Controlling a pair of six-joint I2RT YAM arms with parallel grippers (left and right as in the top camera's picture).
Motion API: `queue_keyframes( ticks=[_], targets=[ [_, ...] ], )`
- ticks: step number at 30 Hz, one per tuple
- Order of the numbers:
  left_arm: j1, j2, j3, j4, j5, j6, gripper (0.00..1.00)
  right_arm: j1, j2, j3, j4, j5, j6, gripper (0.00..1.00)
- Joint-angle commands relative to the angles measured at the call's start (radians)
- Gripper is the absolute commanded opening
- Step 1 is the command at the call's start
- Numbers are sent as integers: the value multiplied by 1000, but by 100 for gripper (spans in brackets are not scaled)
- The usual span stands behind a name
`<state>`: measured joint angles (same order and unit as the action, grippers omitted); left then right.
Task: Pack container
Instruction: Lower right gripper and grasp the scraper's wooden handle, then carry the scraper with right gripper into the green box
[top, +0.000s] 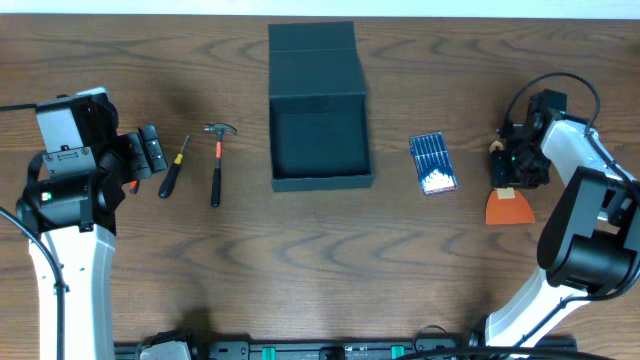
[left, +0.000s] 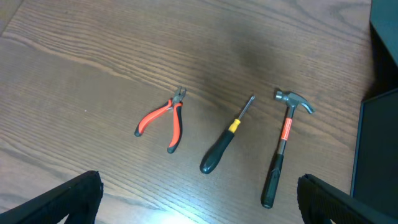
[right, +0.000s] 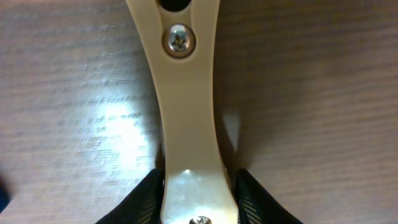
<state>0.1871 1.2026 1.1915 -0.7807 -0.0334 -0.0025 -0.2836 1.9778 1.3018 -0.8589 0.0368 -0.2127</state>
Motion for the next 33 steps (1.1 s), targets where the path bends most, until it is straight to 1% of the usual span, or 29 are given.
queue_keyframes(
  ticks=[1,3,4,8,10,13,16,20,23,28,30,33],
  targets=[
    [4,4,19,0,-12,6,98,21,-124,84,-40,-70,32,15],
    [4,4,19,-1,-12,6,98,49,-188,119,-71,-100,40,4],
    [4,4,19,-1,-12,6,98,68,-218,134,-80,-106,40,1],
    [4,4,19,-1,-12,6,98,189,-353,194,-111,-119,40,1],
    [4,4,19,-1,-12,6,98,280,-416,219,-108,-124,32,1],
    [4,4,19,0,-12,6,98,450,-479,250,-74,-124,-45,1],
    [4,4,19,0,-12,6,98,624,-497,256,-13,-124,-150,1],
    [4,4,19,0,-12,6,98,821,-460,256,51,-122,-410,1],
    [4,4,19,-1,-12,6,98,892,-395,256,87,-116,-554,1],
    [4,4,19,0,-12,6,99,896,-241,256,104,-100,-761,1],
    [4,4,19,0,-12,6,98,880,-177,256,123,-66,-823,1],
    [4,4,19,0,-12,6,98,858,-102,256,168,-40,-875,1]
  ],
)
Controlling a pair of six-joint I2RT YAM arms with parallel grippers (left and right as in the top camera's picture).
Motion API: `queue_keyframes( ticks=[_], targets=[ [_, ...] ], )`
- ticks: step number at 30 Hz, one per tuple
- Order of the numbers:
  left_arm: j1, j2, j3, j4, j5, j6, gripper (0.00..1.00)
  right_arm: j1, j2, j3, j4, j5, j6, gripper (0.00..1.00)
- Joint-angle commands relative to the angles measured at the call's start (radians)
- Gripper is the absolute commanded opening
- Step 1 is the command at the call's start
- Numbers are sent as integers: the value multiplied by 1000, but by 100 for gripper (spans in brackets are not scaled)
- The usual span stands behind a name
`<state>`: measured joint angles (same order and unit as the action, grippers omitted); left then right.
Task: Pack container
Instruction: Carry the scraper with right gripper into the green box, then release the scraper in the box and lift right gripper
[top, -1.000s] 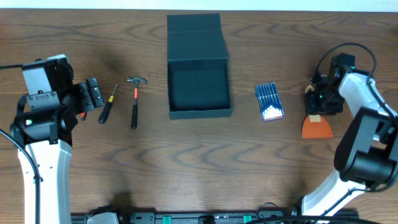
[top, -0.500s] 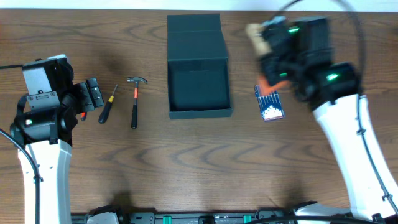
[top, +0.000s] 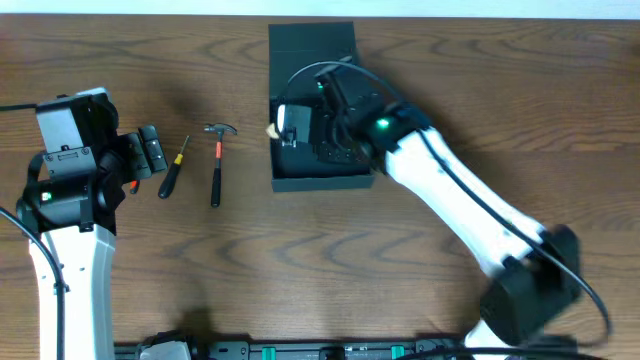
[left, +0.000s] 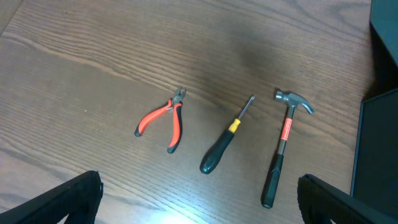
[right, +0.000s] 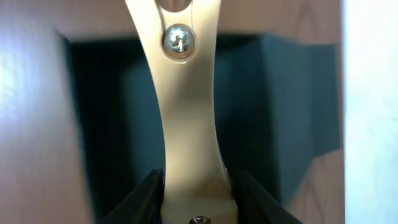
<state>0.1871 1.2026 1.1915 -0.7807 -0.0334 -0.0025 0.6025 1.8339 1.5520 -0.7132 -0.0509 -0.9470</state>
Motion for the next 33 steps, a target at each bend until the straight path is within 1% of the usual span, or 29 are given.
queue_keyframes(
  ticks=[1,7,9,13,19,20,22,26,27,29,30,31,32,33],
  targets=[
    [4,4,19,0,-12,6,98,-34,62,5,38,47,-152,1],
    [4,4,19,0,-12,6,98,-48,140,5,133,39,-154,1],
    [4,4,19,-1,-12,6,98,-54,167,5,153,4,-154,1],
    [4,4,19,0,-12,6,98,-54,212,5,153,-58,-152,1],
    [4,4,19,0,-12,6,98,-52,257,5,152,-43,-130,1],
    [4,4,19,-1,-12,6,98,-52,258,5,151,-37,-125,4],
    [4,4,19,0,-12,6,98,-52,257,6,155,-16,-109,30],
    [4,4,19,0,-12,6,98,-39,230,6,175,67,-2,51],
    [4,4,19,0,-12,6,98,-32,209,7,175,86,43,66],
    [4,4,19,0,-12,6,98,-18,166,8,175,120,126,82],
    [4,4,19,-1,-12,6,98,-13,140,10,175,132,160,88],
    [4,4,19,0,-12,6,98,-10,113,11,175,133,182,91],
    [4,4,19,-1,-12,6,98,-8,83,12,175,133,205,92],
    [4,4,19,0,-12,6,98,-7,53,12,174,134,233,89]
  ],
)
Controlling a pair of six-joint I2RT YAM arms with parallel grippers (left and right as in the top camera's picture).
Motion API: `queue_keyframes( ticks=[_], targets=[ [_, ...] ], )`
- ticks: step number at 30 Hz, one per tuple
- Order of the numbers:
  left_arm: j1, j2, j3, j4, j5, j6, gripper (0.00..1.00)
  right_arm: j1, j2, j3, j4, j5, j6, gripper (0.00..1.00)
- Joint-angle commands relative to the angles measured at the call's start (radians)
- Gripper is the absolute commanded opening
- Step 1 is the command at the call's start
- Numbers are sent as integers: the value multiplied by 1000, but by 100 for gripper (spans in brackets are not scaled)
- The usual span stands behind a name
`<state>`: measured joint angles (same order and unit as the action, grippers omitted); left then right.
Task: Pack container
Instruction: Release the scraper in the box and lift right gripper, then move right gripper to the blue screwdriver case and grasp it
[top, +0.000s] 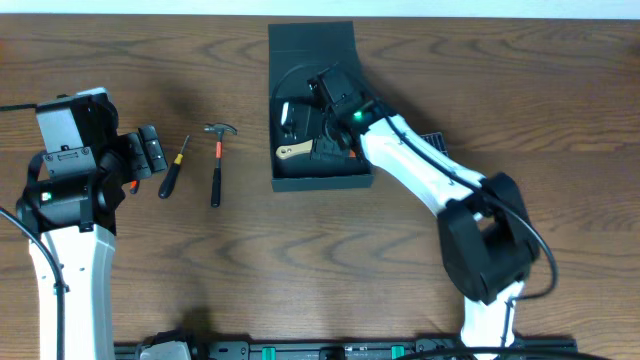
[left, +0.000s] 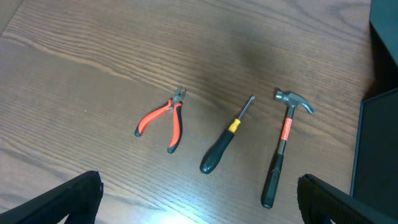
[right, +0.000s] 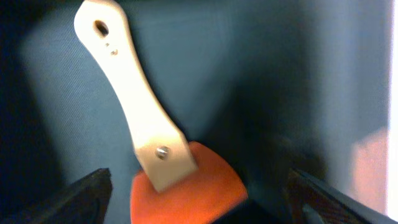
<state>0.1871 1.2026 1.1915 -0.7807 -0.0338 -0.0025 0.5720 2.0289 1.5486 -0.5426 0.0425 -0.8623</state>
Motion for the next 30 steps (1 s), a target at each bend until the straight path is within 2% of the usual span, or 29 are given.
queue_keyframes(
  ticks=[1,2,3,7,10,14,16,19,22,25,26,30],
  targets=[
    [4,4,19,0,-11,6,98,23,-173,16,2,48,184,81],
    [4,4,19,0,-11,6,98,22,-212,16,-2,67,248,74],
    [4,4,19,0,-11,6,98,17,-249,16,-8,90,313,72],
    [4,4,19,0,-11,6,98,-58,-401,16,-65,136,546,74],
    [4,4,19,0,-11,6,98,-178,-479,16,-144,133,706,76],
    [4,4,19,0,-11,6,98,-377,-496,11,-301,53,880,84],
    [4,4,19,0,-11,6,98,-459,-475,-11,-369,-4,921,84],
    [4,4,19,-1,-11,6,99,-535,-426,-65,-434,-85,952,81],
    [4,4,19,-1,-11,6,98,-544,-375,-135,-435,-126,951,80],
    [4,4,19,-1,-11,6,98,-527,-309,-189,-404,-101,900,91],
    [4,4,19,-1,-11,6,98,-525,-286,-196,-395,-86,888,98],
    [4,4,19,-1,-11,6,98,-526,-184,-199,-372,-86,780,99]
  ],
)
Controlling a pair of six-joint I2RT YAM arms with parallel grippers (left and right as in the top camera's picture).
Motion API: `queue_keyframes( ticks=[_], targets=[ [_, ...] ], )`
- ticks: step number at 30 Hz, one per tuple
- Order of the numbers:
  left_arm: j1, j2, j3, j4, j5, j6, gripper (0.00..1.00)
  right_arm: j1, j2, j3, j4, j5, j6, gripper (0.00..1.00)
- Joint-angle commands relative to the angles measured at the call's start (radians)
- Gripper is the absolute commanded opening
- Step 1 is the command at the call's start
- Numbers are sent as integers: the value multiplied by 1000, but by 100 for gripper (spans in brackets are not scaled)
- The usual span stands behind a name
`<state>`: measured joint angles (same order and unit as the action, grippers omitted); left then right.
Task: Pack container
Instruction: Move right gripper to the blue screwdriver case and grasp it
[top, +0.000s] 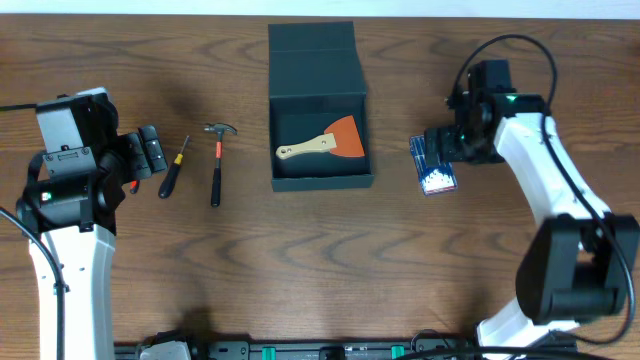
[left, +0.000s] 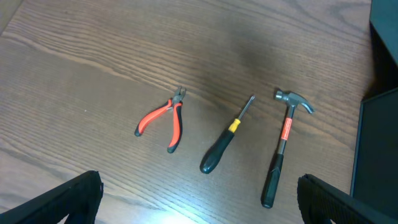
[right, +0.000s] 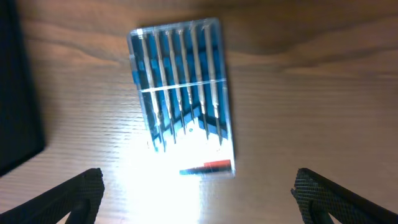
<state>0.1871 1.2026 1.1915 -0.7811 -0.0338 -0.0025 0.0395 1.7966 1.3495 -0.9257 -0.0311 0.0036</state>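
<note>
A dark open box (top: 320, 140) stands at the table's centre back; an orange scraper (top: 325, 142) with a cream handle lies inside it. To its right lies a blue clear-fronted case of small screwdrivers (top: 432, 163) (right: 180, 99). My right gripper (right: 198, 193) hovers open just over that case, nothing between its fingers. Left of the box lie a hammer (left: 283, 143), a yellow-banded screwdriver (left: 225, 138) and red pliers (left: 163, 118). My left gripper (left: 199, 199) stands open above them, holding nothing.
The box's raised lid (top: 312, 45) stands behind it toward the back edge. A black cable (top: 515, 45) loops over the right arm. A black rail (top: 330, 350) runs along the table's front edge.
My right gripper has left the box, where the scraper lay below it, and now hovers open over the blue screwdriver case to the right. The scraper lies in the box. The left arm is unchanged.
My right gripper was shut on the scraper's handle at the far right of the table. Then it held the scraper over the box. Then it stood open in the box with the scraper lying there. Now it hangs above the blue case. The left arm stayed still throughout.
</note>
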Motion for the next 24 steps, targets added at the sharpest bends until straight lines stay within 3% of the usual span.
queue_keyframes(
  ticks=[1,9,16,24],
  targets=[
    [4,4,19,0,-11,6,98,7,68,0,17,-13,-104,99],
    [4,4,19,0,-11,6,98,9,209,0,78,-32,-161,99],
    [4,4,19,0,-11,6,98,27,232,-1,121,-63,-174,99],
    [4,4,19,0,-11,6,98,59,266,-5,191,-21,-86,90]
  ],
)
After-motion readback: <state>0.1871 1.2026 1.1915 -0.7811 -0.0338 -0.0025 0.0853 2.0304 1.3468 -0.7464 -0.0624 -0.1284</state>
